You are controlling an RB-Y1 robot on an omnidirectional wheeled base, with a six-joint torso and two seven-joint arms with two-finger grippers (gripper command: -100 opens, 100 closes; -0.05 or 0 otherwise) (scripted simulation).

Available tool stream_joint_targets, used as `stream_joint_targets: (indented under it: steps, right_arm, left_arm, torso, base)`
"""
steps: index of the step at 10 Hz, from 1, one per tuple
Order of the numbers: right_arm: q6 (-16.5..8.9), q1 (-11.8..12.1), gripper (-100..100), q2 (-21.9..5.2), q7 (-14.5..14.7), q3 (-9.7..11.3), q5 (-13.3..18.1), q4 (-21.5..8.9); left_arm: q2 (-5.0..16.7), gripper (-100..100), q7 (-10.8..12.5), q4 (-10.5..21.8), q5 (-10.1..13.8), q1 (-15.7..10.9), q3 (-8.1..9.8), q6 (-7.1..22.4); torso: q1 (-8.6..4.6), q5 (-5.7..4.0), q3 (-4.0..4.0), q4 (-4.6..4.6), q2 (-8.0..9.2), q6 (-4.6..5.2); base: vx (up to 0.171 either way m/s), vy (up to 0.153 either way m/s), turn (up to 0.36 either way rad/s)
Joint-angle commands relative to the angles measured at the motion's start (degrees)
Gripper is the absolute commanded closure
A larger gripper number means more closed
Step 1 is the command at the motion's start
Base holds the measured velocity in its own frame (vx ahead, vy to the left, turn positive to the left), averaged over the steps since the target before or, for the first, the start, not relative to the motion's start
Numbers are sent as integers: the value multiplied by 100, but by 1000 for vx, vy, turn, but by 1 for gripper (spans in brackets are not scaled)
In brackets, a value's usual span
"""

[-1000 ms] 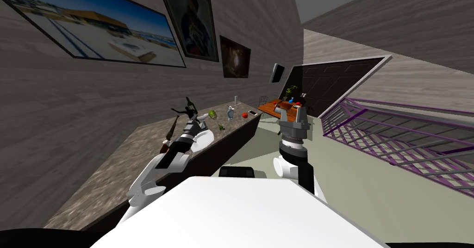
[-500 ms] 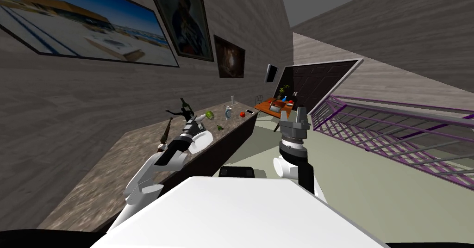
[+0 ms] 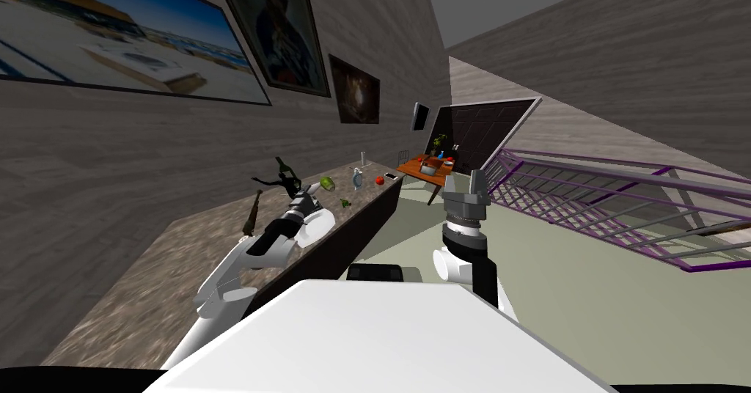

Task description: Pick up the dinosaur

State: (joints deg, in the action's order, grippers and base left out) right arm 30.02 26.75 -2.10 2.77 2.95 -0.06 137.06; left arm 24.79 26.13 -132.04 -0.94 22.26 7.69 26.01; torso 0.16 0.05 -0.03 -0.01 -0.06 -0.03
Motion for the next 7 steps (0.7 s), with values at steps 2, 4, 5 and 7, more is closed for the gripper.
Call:
stream_joint_targets:
  steps: [2, 4, 5, 7]
  right_arm:
    - [0, 1, 0, 0, 0, 0, 0, 0]
    - [0, 1, 0, 0, 0, 0, 0, 0]
    - [0, 0, 0, 0, 0, 0, 0, 0]
    - [0, 0, 0, 0, 0, 0, 0, 0]
  left_arm:
    - [109, -100, 102, -11, 63, -58, 10, 446]
    - [173, -100, 151, -5, 110, -113, 1, 745]
    - [173, -100, 151, -5, 110, -113, 1, 860]
    - [231, -100, 189, 1, 163, -170, -18, 1151]
  torso:
    - [-1, 0, -1, 0, -1, -3]
    - [-1, 0, -2, -1, -4, -4]
    - [-2, 0, -3, -1, -5, -1]
    - [-3, -1, -3, -1, -6, 0]
  base:
    - [-12, 24, -144]
    - [-5, 23, -114]
    - [-8, 22, -89]
    - [-3, 20, -135]
